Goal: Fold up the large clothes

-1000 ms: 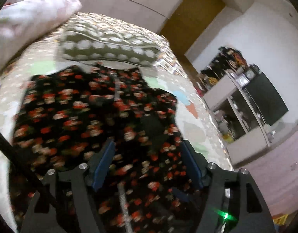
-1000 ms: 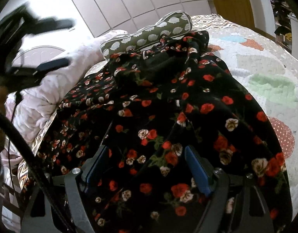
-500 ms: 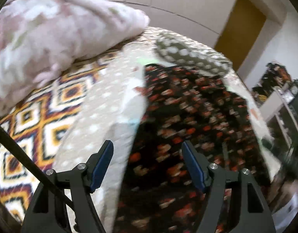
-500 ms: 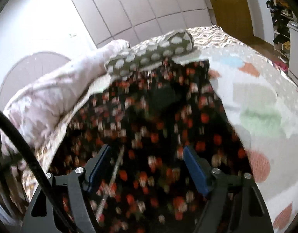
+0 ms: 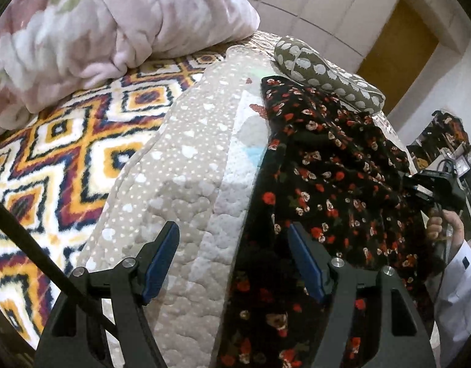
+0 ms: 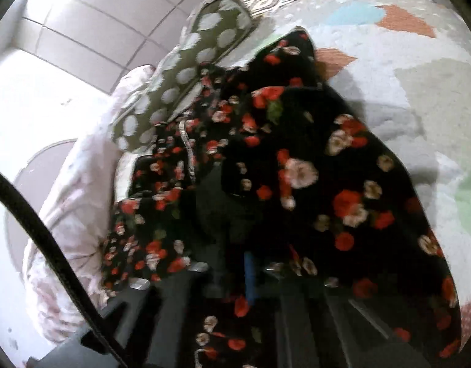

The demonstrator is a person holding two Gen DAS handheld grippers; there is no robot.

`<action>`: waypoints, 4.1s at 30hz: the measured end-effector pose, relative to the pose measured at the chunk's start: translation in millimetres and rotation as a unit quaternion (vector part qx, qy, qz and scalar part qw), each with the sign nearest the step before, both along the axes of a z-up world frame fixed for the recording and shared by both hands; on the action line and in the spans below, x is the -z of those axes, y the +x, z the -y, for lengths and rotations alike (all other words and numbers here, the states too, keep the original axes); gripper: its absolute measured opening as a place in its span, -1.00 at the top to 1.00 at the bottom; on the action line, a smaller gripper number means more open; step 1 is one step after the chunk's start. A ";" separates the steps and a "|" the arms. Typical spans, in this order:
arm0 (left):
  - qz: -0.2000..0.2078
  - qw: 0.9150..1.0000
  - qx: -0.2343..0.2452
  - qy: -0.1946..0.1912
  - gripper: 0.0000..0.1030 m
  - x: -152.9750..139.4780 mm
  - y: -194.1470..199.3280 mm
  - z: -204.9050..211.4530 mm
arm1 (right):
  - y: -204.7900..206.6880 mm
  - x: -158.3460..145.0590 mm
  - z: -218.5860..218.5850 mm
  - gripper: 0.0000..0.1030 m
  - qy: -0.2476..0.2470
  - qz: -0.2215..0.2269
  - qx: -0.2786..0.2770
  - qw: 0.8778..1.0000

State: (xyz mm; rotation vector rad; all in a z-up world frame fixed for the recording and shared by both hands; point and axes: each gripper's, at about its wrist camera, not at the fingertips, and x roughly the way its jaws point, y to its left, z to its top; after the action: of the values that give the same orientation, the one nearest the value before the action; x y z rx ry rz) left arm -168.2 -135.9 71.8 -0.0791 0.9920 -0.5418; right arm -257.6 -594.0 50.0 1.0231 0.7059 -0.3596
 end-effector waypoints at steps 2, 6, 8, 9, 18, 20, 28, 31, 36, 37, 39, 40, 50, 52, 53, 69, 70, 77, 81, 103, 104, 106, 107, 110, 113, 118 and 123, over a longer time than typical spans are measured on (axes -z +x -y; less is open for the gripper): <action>-0.001 1.000 0.000 0.000 -0.39 1.7 -0.6 1.2 | -6.7 -9.2 0.7 0.87 -0.014 0.019 0.000 1.000; -0.003 1.000 0.000 0.007 -0.39 7.7 1.9 4.6 | -26.7 -24.5 5.0 0.87 -0.013 0.061 0.014 0.998; -0.010 1.000 -0.003 0.010 -0.39 12.8 4.6 6.6 | -35.5 -28.2 10.5 0.88 -0.017 0.067 0.026 0.997; -0.013 1.000 -0.003 0.009 -0.39 14.7 5.2 7.3 | -39.2 -27.7 13.0 0.88 -0.022 0.065 0.031 0.997; -0.009 1.000 0.003 0.010 -0.39 7.2 -0.5 6.0 | -64.5 -21.7 29.8 0.40 -0.027 0.020 0.046 0.998; -0.007 1.000 0.010 0.013 -0.39 4.8 -3.0 4.4 | -85.5 -35.5 27.5 -0.06 -0.055 0.012 0.040 0.998; -0.047 0.997 0.052 0.024 -0.45 21.5 -12.3 5.5 | -178.9 -21.8 -0.1 -0.19 -0.069 -0.049 -0.015 0.996; -0.058 0.996 0.056 0.029 -0.45 29.7 -16.0 7.1 | -212.1 -1.6 -13.7 -0.19 -0.051 -0.060 -0.017 0.997; -0.053 0.994 0.069 0.061 -0.58 34.4 -24.6 18.2 | -254.2 10.9 -35.4 -0.19 -0.022 -0.011 -0.002 1.000; -0.047 0.994 0.074 0.072 -0.60 35.5 -26.6 21.6 | -259.9 13.1 -38.4 -0.19 -0.014 -0.001 0.002 1.000; -0.031 0.991 0.091 0.096 -0.75 37.5 -32.0 30.1 | -270.8 17.9 -43.9 -0.19 0.003 0.019 0.009 1.000; -0.026 0.990 0.096 0.102 -0.78 38.4 -34.1 32.6 | -274.5 18.5 -46.8 -0.19 0.008 0.026 0.012 1.000; -0.096 0.989 0.115 -0.017 -0.51 22.2 -27.9 4.4 | -289.7 22.0 -64.1 -0.19 0.043 0.049 0.009 0.998; -0.100 0.990 0.097 -0.036 -0.51 19.1 -22.5 -8.0 | -296.4 21.4 -66.2 -0.19 0.045 0.057 0.016 0.997; -0.100 0.990 0.087 -0.038 -0.51 19.0 -19.2 -12.6 | -300.4 21.4 -67.4 -0.19 0.044 0.062 0.023 0.997; -0.152 0.968 0.164 -0.116 -0.07 39.4 -50.3 -12.3 | -304.2 23.3 -95.3 -0.20 0.052 0.054 -0.012 0.997; -0.154 0.967 0.164 -0.121 -0.07 38.8 -54.2 -13.4 | -304.3 23.3 -97.8 -0.20 0.053 0.055 -0.015 0.997; -0.159 0.962 0.183 -0.129 -0.07 36.9 -86.1 -15.0 | -310.9 23.5 -116.0 -0.19 0.062 0.067 -0.027 0.995; -0.146 0.965 0.178 -0.123 -0.22 39.3 -91.9 -10.3 | -309.2 22.2 -130.9 -0.19 0.051 0.061 -0.042 0.996; -0.061 0.986 0.083 -0.135 0.88 -28.0 -142.4 -55.2 | -340.1 -26.3 -172.3 0.81 -0.018 0.079 -0.045 0.996; -0.065 0.985 0.080 -0.140 0.88 -26.1 -149.1 -62.7 | -346.7 -26.1 -176.1 0.81 -0.013 0.081 -0.049 0.995; -0.075 0.984 0.074 -0.146 0.88 -19.4 -157.7 -74.2 | -359.2 -22.3 -188.6 0.81 -0.006 0.075 -0.060 0.995; -0.081 0.984 0.069 -0.145 0.88 -14.3 -160.7 -78.7 | -365.0 -17.9 -194.1 0.81 -0.001 0.070 -0.066 0.995; -0.096 0.983 0.059 -0.144 0.88 -0.2 -163.0 -88.8 | -372.9 -2.2 -207.4 0.81 0.022 0.057 -0.085 0.995; -0.103 0.983 0.051 -0.146 0.88 3.6 -157.6 -92.6 | -368.7 3.2 -210.4 0.81 0.023 0.046 -0.095 0.994; -0.078 0.985 0.060 -0.145 0.88 -15.9 -142.6 -77.9 | -342.1 -19.1 -201.9 0.81 0.002 0.055 -0.126 0.990; -0.051 0.985 0.067 -0.150 0.88 -51.5 -99.7 -40.3 | -298.0 -54.4 -177.1 0.81 -0.026 0.079 -0.139 0.987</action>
State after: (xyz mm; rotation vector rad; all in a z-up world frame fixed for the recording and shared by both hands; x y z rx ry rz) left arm -267.9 -95.6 123.4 -0.3135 1.0145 -0.8152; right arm -555.7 -416.9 104.4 0.8777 0.6820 -0.0536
